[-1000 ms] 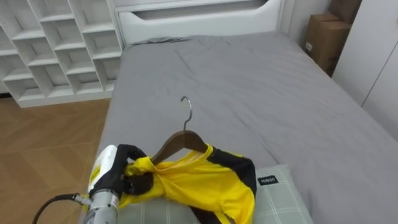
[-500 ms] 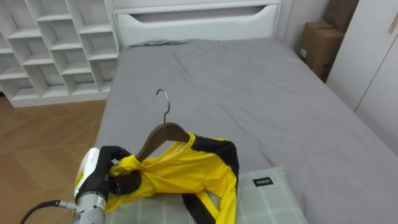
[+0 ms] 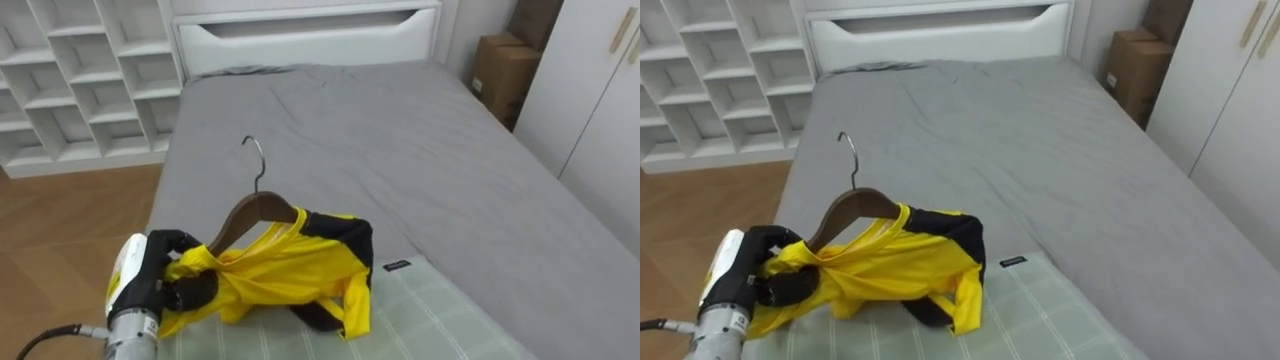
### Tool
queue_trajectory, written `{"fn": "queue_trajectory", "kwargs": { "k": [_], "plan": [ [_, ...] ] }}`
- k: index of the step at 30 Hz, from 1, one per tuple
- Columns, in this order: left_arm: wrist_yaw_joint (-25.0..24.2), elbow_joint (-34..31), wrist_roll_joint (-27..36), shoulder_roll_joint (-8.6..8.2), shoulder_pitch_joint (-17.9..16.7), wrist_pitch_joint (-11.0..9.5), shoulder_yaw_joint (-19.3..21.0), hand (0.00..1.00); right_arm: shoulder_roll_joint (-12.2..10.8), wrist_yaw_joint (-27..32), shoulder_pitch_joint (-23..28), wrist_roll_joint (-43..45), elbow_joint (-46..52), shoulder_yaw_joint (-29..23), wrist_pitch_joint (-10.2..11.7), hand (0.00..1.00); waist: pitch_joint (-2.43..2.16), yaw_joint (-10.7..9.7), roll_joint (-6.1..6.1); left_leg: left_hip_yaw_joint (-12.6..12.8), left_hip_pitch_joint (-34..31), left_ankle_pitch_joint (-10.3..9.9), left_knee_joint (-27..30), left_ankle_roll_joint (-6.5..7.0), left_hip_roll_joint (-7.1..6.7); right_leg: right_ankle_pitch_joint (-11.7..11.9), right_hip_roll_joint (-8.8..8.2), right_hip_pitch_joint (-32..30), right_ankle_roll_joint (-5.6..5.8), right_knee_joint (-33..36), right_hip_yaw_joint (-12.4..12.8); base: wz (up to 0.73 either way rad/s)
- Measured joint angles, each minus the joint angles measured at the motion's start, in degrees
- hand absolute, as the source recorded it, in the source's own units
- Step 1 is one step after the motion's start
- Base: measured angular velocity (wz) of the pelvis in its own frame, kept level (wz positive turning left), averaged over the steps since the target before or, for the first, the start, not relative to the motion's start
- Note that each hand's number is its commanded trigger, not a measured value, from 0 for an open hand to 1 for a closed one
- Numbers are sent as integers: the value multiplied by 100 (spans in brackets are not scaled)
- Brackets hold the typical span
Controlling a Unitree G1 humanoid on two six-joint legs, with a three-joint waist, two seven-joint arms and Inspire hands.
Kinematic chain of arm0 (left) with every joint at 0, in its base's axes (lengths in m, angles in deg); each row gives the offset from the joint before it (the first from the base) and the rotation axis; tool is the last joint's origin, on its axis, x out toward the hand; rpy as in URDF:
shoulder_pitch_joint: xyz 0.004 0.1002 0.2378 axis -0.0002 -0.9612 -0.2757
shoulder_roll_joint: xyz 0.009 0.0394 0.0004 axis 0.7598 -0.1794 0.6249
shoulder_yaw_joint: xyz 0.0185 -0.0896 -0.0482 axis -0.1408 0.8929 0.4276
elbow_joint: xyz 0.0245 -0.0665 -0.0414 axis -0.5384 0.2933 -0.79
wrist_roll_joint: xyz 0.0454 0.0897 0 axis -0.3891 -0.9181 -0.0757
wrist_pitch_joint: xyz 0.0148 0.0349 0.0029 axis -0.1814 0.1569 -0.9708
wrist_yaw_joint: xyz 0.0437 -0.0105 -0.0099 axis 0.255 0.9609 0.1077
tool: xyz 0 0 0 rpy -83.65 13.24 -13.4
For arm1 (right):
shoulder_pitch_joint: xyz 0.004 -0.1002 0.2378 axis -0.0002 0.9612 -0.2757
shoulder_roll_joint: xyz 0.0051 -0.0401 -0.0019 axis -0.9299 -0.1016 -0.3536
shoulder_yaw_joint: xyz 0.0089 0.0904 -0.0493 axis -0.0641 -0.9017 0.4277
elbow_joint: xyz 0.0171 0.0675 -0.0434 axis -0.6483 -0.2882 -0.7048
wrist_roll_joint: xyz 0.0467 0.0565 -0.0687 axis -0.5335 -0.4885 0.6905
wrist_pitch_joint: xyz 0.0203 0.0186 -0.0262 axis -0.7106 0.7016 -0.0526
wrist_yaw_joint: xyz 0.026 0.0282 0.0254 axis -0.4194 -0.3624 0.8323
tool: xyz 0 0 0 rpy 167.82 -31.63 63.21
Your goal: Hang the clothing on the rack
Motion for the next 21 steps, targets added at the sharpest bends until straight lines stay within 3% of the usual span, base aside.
{"fn": "queue_trajectory", "kwargs": {
  "k": [9, 15, 21],
  "plan": [
    [-48, -242, -2, 5, -34, 135, 64, 100, -20, 423, 12, 354, 1436, -60, -6, 0, 0, 31, -32, 27, 3, -1, -9, 0, -1, 0, 2, -11, 0, -6, 53, -1],
    [-142, -301, -6, -3, -124, 153, 15, 100, -43, 443, 38, 508, 1928, 244, -19, 0, 4, 51, -32, 38, 142, -25, -27, -18, 22, -3, 27, 65, 0, -8, 79, -5],
    [-260, -681, -6, -93, -133, 331, 12, 100, -87, 441, 28, 509, 2595, 378, -124, 0, 7, 317, -30, 96, 139, -38, -22, -20, 40, -2, 57, 78, -4, -7, 153, -5]
  ]
}}
